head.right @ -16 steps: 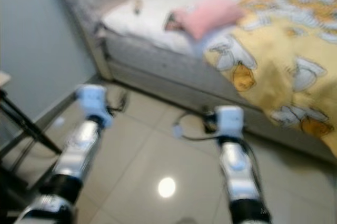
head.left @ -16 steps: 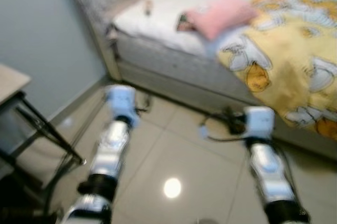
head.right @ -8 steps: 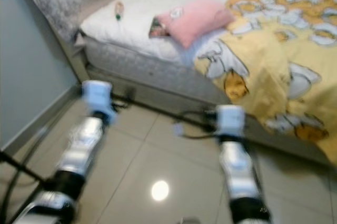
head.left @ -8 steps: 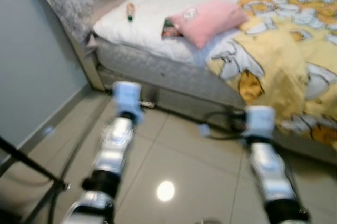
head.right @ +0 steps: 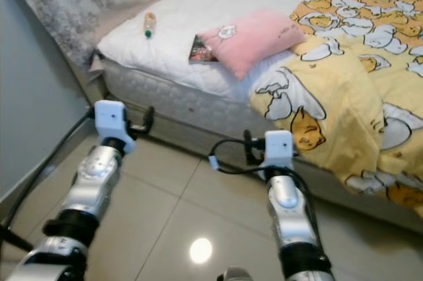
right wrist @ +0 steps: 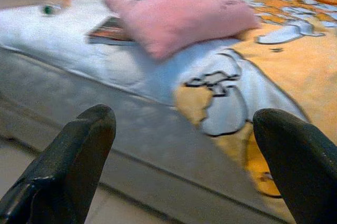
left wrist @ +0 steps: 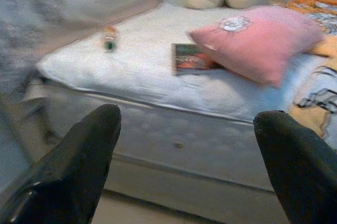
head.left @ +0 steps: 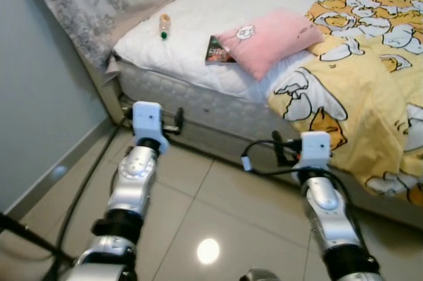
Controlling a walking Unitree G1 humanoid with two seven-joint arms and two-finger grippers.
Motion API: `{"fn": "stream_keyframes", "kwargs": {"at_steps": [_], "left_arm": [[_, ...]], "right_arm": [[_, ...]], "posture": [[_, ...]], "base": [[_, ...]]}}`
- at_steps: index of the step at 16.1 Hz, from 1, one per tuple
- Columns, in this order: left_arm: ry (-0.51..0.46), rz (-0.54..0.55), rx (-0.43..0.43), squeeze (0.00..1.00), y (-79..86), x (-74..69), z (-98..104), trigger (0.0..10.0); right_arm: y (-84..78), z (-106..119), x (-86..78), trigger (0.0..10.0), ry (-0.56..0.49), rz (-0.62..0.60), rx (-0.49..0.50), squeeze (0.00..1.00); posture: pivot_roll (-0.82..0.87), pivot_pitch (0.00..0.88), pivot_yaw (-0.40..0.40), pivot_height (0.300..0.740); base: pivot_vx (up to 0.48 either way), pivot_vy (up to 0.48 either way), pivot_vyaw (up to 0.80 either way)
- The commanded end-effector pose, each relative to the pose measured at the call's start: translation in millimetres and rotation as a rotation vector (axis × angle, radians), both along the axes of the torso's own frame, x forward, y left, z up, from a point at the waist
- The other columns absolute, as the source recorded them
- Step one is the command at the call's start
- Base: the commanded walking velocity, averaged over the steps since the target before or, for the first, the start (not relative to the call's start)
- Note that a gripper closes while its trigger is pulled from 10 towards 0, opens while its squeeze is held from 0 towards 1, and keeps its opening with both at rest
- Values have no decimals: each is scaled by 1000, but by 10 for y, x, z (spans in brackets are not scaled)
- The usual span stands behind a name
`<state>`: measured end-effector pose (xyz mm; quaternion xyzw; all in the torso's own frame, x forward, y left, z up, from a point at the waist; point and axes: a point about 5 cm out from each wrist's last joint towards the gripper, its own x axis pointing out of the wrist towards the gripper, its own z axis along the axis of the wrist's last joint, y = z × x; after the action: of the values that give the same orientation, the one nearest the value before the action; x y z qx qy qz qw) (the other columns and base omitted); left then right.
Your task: Clean up the room
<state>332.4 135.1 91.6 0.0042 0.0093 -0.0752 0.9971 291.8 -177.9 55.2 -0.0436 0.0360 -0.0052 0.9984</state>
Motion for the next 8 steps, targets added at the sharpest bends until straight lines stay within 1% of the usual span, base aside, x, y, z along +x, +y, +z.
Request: {"fn": "stream_keyframes", "kwargs": {"at_steps": [1,2,3,4,6,7,8], "left_arm": [[-7,19,20,0,96,40,40,10000],[-7,19,20,0,96,40,40,10000],[-7,30,7,0,116,42,43,10000],[-6,55,-29,0,158,43,40,10000],[-21,75,-62,0,249,8,45,10000],[-28,46,-45,0,292,-76,15,10000],[-18,21,-35,0,310,-152,-41,10000]], "right_arm": [[42,26,20,10000,-10,6,6,0],[42,26,20,10000,-10,6,6,0],[36,10,1,10000,-5,-12,38,0],[-8,-11,-22,10000,5,-61,106,0],[-80,-6,-54,10000,3,-81,94,0],[-104,12,-112,10000,-14,-51,39,0],[-105,-4,-175,10000,-8,-26,22,0]], "posture": [[-144,0,52,740],[-144,0,52,740],[-145,0,52,740],[-147,0,53,740],[-147,0,53,740],[-153,0,54,740],[-151,0,55,740]], "base": [[458,0,0],[458,0,0],[458,0,0],[458,0,0],[458,0,0],[431,0,0],[390,240,0]]}}
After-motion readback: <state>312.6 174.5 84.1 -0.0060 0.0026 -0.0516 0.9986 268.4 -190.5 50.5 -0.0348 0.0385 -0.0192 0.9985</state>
